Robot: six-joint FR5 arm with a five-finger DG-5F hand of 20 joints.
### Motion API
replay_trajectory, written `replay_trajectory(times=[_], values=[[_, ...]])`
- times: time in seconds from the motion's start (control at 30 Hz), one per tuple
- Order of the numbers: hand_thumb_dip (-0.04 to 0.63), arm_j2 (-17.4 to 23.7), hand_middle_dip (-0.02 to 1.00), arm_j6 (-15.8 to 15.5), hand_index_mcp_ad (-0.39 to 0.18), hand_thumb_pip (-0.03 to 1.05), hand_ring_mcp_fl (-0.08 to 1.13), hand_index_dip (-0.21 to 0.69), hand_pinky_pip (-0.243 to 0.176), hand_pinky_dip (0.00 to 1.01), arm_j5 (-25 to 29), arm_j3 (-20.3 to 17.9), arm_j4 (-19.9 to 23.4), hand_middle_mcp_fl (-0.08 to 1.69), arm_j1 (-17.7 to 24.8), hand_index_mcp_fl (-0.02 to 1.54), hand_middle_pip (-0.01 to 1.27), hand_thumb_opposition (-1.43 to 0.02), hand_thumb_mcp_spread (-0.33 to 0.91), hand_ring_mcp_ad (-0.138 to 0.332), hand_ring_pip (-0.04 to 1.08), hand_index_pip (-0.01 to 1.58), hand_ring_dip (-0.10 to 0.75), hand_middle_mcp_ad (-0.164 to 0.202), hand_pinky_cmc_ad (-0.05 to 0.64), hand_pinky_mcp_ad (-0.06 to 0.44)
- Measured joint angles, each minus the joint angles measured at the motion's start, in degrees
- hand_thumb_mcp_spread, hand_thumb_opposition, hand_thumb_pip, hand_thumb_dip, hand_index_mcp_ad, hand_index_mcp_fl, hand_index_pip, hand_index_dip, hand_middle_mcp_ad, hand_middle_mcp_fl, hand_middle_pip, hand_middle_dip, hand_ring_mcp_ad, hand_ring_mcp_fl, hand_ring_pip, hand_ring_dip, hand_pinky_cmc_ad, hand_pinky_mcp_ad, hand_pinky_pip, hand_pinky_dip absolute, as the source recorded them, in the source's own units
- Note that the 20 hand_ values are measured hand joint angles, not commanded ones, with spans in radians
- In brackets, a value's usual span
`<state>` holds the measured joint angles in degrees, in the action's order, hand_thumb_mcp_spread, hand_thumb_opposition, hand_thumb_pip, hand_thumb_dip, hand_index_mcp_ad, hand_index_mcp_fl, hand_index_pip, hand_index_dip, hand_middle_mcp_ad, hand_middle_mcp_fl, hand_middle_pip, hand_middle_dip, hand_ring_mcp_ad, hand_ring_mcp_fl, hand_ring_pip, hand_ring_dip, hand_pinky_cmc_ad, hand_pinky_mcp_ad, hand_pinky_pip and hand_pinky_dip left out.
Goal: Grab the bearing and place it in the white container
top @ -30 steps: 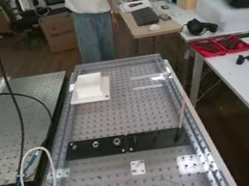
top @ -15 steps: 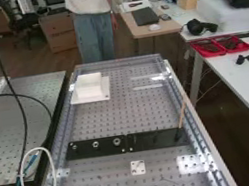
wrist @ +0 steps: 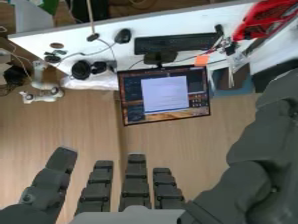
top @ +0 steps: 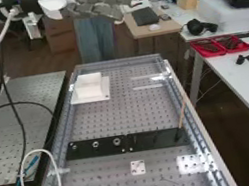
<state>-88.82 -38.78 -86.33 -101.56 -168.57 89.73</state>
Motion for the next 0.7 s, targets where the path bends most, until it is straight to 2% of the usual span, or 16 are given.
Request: replay_trajectory(times=[0.1, 0.17, 0.37, 0.43, 0.7], values=[[0.035, 0.11, 0.16, -1.87, 0.000, 0.39, 0.01, 0.019, -0.061, 0.28, 1.55, -1.50, 1.64, 0.06, 0.40, 0.02, 0.13, -0.66, 0.25, 0.138, 0.10, 0.09, 0.087, 0.072, 0.361, 0.309], [0.035, 0.09, 0.16, -1.89, 0.000, 0.40, 0.01, 0.016, -0.061, 0.28, 2.34, -2.31, 2.34, 0.06, 0.51, 0.02, 0.13, -0.68, 0.25, 0.138, 0.10, 0.09, 0.087, 0.068, 0.361, 0.309], [0.063, -0.35, 0.16, 2.22, -0.002, 0.40, 0.01, 0.016, -0.061, 0.29, 6.70, -7.29, 6.14, 0.07, 0.72, 0.02, 0.13, -0.69, 0.27, 0.143, 0.10, 0.09, 0.087, 0.072, 0.361, 0.309], [0.079, -0.75, 0.16, 4.03, -0.002, 0.45, 0.01, 0.019, -0.061, 0.29, 8.38, -9.12, 7.83, 0.07, 0.68, 0.02, 0.13, -0.69, 0.28, 0.141, 0.10, 0.09, 0.087, 0.068, 0.361, 0.309], [0.127, -4.44, 0.16, 10.90, -0.002, 0.48, 0.02, 0.017, -0.061, 0.29, 13.71, -12.57, 10.61, 0.07, 0.15, 0.07, 0.13, -0.71, 0.32, 0.145, 0.10, 0.10, 0.087, 0.072, 0.361, 0.309]])
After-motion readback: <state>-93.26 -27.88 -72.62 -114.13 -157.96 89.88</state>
